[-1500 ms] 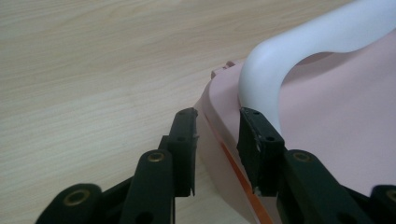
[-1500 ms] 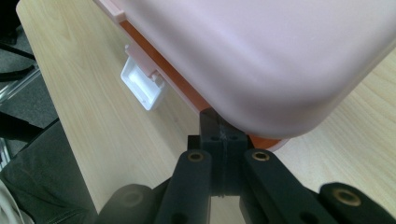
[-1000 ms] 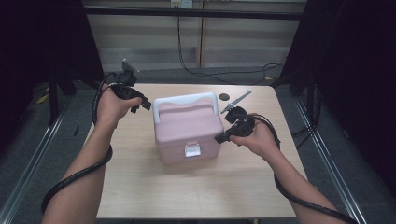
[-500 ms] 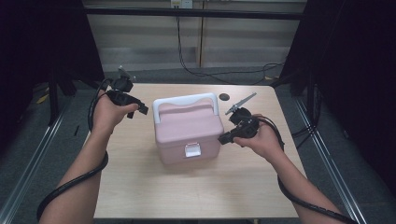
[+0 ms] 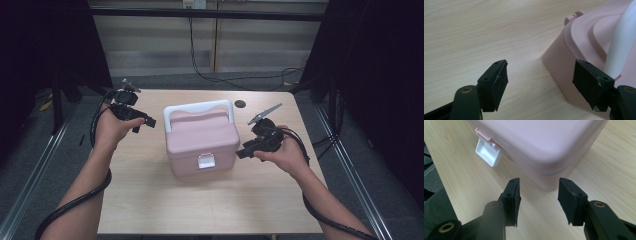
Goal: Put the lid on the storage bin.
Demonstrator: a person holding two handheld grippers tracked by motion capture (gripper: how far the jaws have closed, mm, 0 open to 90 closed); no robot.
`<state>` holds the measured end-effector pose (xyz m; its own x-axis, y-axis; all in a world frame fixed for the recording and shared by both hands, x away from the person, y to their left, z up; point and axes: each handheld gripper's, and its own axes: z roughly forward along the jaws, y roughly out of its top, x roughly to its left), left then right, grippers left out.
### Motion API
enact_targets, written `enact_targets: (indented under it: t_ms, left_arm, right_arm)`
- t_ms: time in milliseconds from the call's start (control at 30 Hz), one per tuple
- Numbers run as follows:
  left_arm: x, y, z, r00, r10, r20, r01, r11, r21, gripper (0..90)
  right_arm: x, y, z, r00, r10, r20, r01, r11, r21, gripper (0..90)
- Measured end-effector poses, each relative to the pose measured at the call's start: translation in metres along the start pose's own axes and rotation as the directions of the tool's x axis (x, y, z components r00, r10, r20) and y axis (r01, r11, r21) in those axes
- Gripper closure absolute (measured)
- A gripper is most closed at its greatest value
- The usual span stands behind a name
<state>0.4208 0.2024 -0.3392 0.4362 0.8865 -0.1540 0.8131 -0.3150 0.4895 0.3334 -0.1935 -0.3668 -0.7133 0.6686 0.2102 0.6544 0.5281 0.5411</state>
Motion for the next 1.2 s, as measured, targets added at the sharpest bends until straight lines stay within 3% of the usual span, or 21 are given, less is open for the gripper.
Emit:
enact_targets:
  t_ms: [233, 767, 1200]
  left_arm:
    - [0.002, -0.010, 0.001, 0.9999, 0.015, -0.002, -0.015, 0.9999, -0.001, 24.4]
    - [0.014, -0.036, 0.009, 1.0000, -0.002, 0.002, 0.002, 1.0000, -0.007, 23.4]
    - [0.025, -0.056, 0.017, 0.9999, -0.010, 0.005, 0.010, 0.9999, 0.009, 22.9]
  right_arm:
    - [0.000, -0.006, 0.001, 0.9999, -0.004, 0.015, 0.005, 1.000, -0.017, 43.3]
    - [-0.003, -0.028, -0.001, 0.9997, 0.000, 0.023, 0.001, 0.998, -0.058, 35.2]
    - [-0.008, -0.049, 0.008, 0.9996, 0.006, 0.029, -0.005, 0.999, -0.044, 31.3]
